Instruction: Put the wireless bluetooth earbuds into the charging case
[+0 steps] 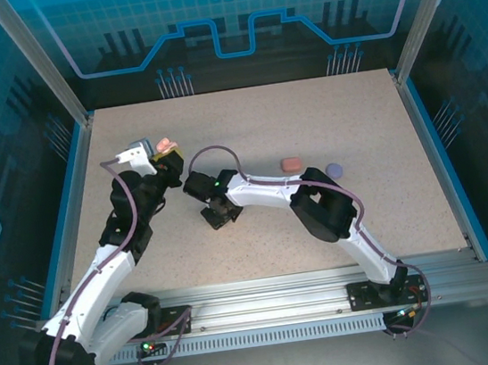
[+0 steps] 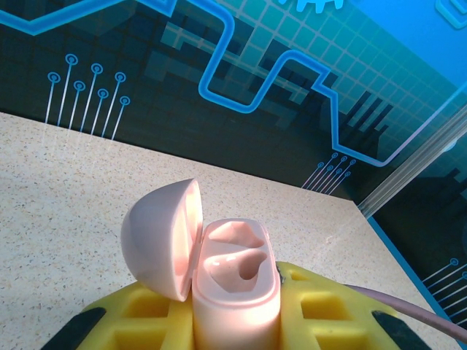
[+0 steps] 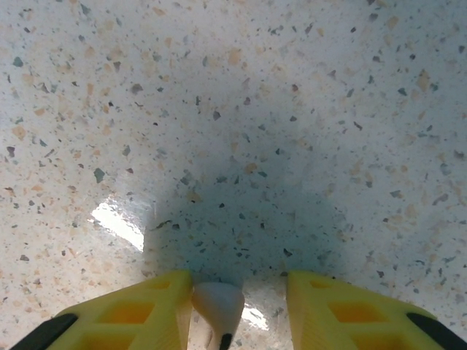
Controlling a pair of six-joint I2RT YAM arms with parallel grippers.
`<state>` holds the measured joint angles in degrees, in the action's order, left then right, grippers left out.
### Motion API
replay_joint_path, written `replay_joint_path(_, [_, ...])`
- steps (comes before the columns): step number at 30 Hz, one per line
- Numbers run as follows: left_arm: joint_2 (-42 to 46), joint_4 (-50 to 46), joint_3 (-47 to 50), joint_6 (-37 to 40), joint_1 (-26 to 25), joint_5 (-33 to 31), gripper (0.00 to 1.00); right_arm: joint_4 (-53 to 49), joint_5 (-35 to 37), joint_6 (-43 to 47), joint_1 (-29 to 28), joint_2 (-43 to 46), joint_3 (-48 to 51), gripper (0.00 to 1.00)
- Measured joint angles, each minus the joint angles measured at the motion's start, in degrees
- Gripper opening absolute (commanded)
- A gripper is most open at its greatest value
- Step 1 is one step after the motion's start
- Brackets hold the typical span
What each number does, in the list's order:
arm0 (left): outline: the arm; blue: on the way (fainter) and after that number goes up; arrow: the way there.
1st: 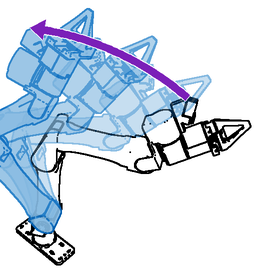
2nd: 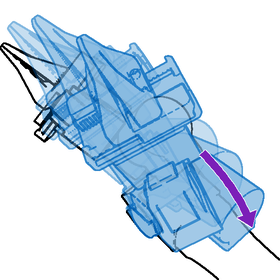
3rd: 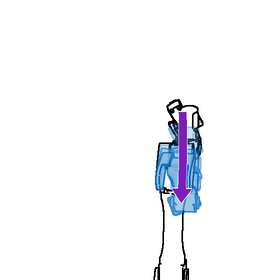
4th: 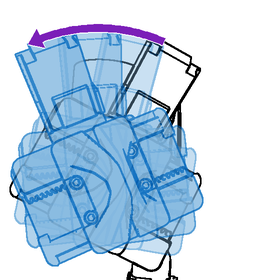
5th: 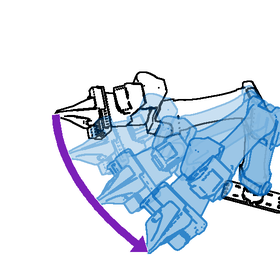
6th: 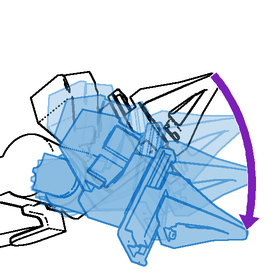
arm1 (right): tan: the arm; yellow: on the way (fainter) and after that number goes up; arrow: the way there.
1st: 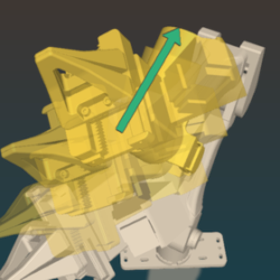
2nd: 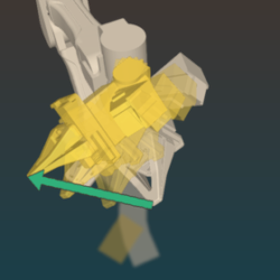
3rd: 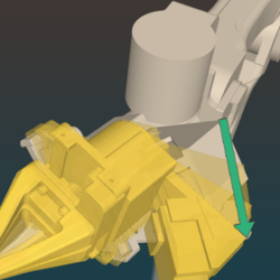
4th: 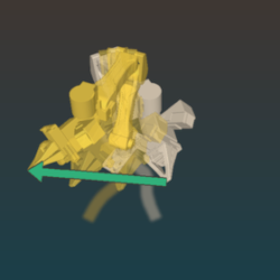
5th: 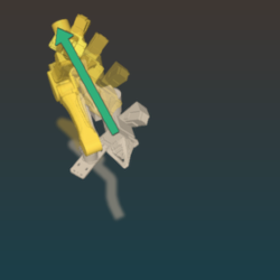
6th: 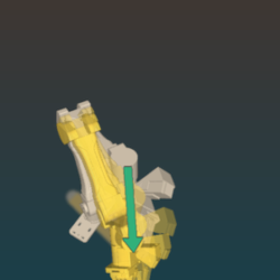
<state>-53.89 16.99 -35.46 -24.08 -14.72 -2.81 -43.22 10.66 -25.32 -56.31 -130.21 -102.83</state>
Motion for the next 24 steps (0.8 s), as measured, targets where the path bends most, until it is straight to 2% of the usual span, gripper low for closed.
replay_joint_path(18, [0.00,0.00,0.00,0.00,0.00,0.00,0.00,-3.21,0.94,-6.99,-0.66,-1.16,-2.32,0.33])
replay_joint_path(24, [0.00,0.00,0.00,0.00,0.00,0.00,0.00,-3.89,0.92,-8.33,-0.72,-1.62,-3.08,0.28])
